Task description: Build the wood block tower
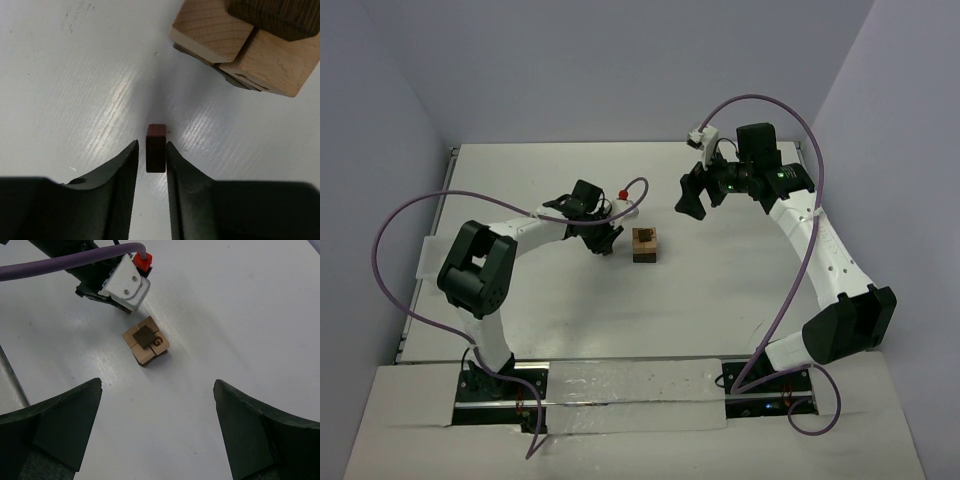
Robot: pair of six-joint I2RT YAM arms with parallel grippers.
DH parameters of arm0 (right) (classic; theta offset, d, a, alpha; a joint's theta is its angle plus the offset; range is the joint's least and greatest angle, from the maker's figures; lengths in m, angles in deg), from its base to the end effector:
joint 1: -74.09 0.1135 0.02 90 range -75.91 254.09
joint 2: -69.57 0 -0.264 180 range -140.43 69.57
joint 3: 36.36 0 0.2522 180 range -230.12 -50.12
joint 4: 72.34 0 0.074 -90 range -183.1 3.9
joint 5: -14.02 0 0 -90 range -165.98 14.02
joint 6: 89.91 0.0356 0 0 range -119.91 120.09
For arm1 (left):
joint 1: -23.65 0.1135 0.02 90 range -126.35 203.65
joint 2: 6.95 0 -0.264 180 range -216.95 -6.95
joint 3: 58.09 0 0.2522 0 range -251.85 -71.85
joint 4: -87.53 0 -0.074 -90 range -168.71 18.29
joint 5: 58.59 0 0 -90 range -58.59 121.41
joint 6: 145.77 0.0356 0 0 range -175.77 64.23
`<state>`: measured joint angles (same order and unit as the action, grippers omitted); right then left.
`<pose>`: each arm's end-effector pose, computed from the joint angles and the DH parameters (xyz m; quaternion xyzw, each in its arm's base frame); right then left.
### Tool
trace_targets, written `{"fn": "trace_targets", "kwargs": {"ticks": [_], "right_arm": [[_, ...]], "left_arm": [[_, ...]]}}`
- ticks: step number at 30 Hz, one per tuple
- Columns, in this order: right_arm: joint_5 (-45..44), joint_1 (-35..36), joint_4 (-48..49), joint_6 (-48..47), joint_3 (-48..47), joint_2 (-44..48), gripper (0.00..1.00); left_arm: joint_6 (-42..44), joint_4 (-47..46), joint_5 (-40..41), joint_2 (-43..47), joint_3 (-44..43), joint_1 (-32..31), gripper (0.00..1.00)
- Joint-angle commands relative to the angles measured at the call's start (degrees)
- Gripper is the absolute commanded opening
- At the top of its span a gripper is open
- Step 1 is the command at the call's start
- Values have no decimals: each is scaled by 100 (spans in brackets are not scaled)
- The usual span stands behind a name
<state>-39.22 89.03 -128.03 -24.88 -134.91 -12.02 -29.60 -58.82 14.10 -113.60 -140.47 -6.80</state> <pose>0.2869 0.0986 0.3841 -0.4202 0.7577 0.2473 0.4338 0.3247 -0.2032 0.1713 0.4872 0.8168 -0.1547 0.2676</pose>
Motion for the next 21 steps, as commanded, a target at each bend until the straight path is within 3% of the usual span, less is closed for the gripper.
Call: {"fn": "trace_targets", "kwargs": {"ticks": [1, 4, 6, 11, 14, 16, 21], "right_arm": [[92, -31, 208, -38, -3, 40, 99], [64, -35, 248, -53, 32, 86, 98], [17, -17, 345, -39, 80, 135, 97], [-421, 319, 569, -89, 56, 225, 94], [-976, 813, 655, -291, -56, 182, 92], [-1184, 1246, 592, -467, -208, 115, 90], [-984, 1943, 93, -534, -744, -320, 85]], "left_arm": [[-1, 64, -38, 23, -229, -43, 31], [-208, 193, -126, 135, -264, -32, 8], [-402, 237, -153, 257, -281, -24, 1], [-1955, 205, -1152, 1217, -105, 404, 0], [-3746, -276, -1910, 2015, 280, 918, 0], [-4709, -360, -1926, 2401, 383, 1127, 0], [-5405, 303, -2301, 2588, 209, 1248, 0]]}}
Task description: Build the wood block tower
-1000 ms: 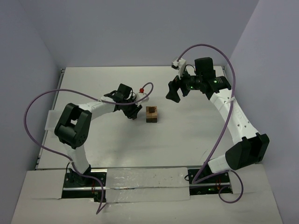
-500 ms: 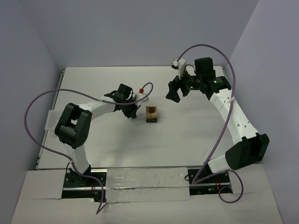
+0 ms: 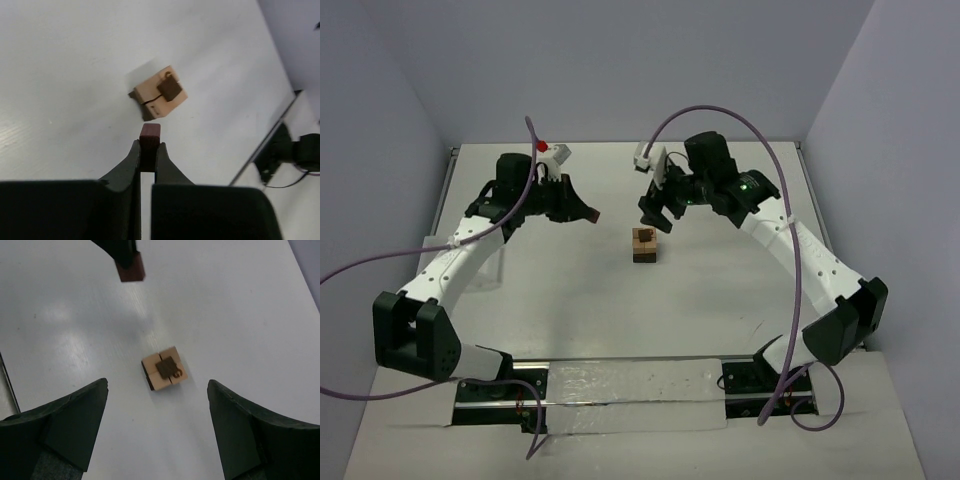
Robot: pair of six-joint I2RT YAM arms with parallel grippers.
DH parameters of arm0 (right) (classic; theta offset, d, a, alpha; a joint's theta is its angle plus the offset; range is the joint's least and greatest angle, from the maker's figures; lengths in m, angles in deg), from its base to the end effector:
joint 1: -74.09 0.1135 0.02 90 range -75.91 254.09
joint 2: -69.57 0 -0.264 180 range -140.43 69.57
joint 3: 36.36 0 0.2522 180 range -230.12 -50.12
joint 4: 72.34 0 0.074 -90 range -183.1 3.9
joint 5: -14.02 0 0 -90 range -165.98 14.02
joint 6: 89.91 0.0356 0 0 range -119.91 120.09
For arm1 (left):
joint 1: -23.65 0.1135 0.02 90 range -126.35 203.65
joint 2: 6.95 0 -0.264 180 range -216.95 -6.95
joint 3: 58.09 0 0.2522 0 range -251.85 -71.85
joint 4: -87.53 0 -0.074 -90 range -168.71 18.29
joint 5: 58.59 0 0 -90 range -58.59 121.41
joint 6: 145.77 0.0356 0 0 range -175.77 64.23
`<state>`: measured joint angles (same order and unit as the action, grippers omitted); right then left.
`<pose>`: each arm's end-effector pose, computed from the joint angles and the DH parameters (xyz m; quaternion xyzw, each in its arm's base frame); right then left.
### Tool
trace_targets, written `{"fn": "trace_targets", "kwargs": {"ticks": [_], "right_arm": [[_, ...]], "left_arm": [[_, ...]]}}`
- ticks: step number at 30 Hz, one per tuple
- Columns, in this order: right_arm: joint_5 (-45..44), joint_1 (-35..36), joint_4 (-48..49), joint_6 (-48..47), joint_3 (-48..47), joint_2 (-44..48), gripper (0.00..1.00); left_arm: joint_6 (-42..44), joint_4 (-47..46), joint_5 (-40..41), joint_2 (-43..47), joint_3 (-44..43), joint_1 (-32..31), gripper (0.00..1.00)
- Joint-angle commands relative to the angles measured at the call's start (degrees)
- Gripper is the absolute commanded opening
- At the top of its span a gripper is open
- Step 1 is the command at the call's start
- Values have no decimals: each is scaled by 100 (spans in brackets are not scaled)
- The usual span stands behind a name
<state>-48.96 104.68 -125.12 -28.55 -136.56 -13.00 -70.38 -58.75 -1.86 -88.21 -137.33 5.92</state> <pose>0.2609 0.1730 0.3908 -0.5200 0.6971 0.2150 0.4442 0.2952 -0.1149 0.3049 0.1537 0.8489 -0.3664 0.3487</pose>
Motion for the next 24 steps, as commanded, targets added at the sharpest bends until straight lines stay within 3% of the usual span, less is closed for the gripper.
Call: {"fn": "trace_targets", "kwargs": {"ticks": [1, 12, 24], "right_arm": [[57, 510, -297, -125, -699, -339, 84], [-73, 1256, -985, 368, -2113, -1492, 82], [217, 1398, -1216, 533, -2360, -2088, 79]], "left_arm": [[-1409, 374, -827, 53, -94, 10, 0], [-2336, 298, -1561, 75, 52, 209, 0], [-2645, 6, -2165, 77, 218, 316, 0]]}}
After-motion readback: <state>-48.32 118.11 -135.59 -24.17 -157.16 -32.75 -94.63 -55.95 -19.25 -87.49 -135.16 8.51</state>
